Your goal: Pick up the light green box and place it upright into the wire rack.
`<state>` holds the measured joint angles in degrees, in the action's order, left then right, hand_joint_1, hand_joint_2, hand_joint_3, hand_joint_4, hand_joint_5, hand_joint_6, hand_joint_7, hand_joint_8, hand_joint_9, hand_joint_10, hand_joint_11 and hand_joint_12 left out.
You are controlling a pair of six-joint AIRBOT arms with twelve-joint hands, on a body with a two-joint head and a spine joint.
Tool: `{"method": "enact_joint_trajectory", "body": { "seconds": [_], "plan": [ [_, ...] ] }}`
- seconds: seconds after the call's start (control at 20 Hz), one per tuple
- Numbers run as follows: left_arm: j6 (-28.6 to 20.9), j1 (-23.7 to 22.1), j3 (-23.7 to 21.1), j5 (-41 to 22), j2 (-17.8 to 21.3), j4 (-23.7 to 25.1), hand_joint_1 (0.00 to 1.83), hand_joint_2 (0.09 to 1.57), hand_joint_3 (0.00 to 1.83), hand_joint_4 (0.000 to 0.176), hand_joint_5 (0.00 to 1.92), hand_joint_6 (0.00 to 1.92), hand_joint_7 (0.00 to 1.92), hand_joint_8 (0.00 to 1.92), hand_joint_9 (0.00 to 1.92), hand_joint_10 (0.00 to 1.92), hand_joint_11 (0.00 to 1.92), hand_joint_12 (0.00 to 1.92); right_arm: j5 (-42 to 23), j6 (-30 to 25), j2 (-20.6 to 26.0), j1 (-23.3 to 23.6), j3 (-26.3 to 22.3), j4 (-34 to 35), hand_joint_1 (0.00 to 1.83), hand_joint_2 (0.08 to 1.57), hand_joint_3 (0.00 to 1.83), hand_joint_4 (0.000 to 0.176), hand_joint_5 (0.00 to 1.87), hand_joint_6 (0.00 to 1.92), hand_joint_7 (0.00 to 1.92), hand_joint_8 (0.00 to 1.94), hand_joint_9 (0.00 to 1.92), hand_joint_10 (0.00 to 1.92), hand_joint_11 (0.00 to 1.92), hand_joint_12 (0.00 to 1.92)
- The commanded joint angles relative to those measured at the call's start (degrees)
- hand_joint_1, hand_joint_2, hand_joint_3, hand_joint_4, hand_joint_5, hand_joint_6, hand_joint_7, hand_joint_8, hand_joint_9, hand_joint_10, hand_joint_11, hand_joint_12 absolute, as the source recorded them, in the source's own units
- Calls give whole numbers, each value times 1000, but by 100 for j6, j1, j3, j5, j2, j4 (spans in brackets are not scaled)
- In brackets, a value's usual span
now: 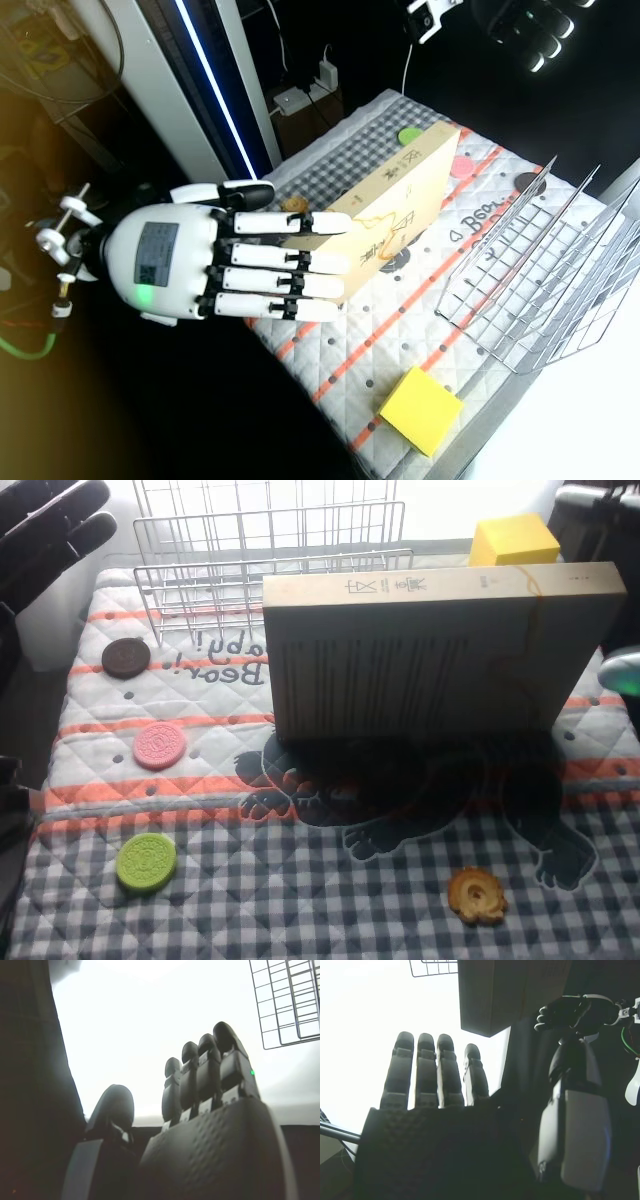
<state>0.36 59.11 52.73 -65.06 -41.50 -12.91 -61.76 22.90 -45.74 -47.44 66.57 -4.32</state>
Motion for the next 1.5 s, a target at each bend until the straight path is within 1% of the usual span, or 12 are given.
{"method": "enact_joint_trajectory", "body": {
  "seconds": [0.0,0.05,0.1,0.35,0.45,0.5,0.55,0.7,0.9,1.05,1.15,1.45],
  "plan": [
    [-36,-33,-2,-708,34,-54,428,1173,4,97,560,2,429,2,413,17,0,875,-645,-29,23,72,29,200,467,1055,0,69,308,0,272,0,236,0,151,214],
    [-36,-30,-2,-709,34,-55,447,1170,0,93,564,3,434,2,420,15,0,883,-645,-29,17,72,29,198,426,1045,0,126,339,6,219,0,147,0,76,171],
    [-36,-29,-2,-709,34,-57,437,1169,0,94,560,1,436,3,421,12,0,880,-645,-29,13,72,29,197,405,1030,0,159,368,15,206,0,103,0,20,146],
    [-36,-25,0,-694,34,-62,451,1168,0,84,563,0,442,0,430,5,0,901,-592,-29,-8,82,33,171,522,1018,0,147,198,0,97,0,43,0,75,128],
    [-36,-24,1,-685,34,-62,452,1171,1,72,580,7,447,2,432,5,0,897,-589,-29,-13,126,34,160,585,980,0,173,86,0,12,0,4,0,25,104],
    [-36,-24,2,-669,33,-62,451,1168,0,69,599,8,458,3,445,7,0,913,-589,-29,-15,194,34,109,599,936,0,175,32,0,2,0,0,0,4,71],
    [-36,-24,5,-657,31,-64,441,1165,0,89,592,2,468,6,453,8,0,913,-574,-29,-22,269,34,41,620,902,0,171,6,0,0,0,0,0,0,13],
    [-36,-24,10,-647,25,-77,448,1167,0,98,583,0,479,7,462,9,0,910,-223,-29,-108,770,49,-411,731,806,0,176,0,0,0,0,0,0,0,0],
    [-36,-21,23,-629,5,-79,471,1166,0,91,587,2,465,2,447,0,0,861,540,-29,-448,1533,290,-1214,684,818,0,176,0,0,0,0,0,0,2,1],
    [-36,-22,38,-624,-24,-76,456,1162,0,103,579,0,467,1,451,1,0,862,745,-29,-750,1756,664,-1592,679,821,0,176,0,0,0,0,0,0,54,25],
    [-36,-22,40,-617,-27,-76,441,1162,0,116,568,0,457,0,442,1,0,840,998,-29,-884,1946,810,-1863,713,828,2,176,0,0,0,0,0,0,3,1],
    [-36,-25,58,-587,-49,-76,420,1169,2,112,562,0,463,2,460,5,0,836,1713,-29,-1053,2451,905,-2703,712,817,0,176,0,0,0,0,0,0,0,0]
  ]
}}
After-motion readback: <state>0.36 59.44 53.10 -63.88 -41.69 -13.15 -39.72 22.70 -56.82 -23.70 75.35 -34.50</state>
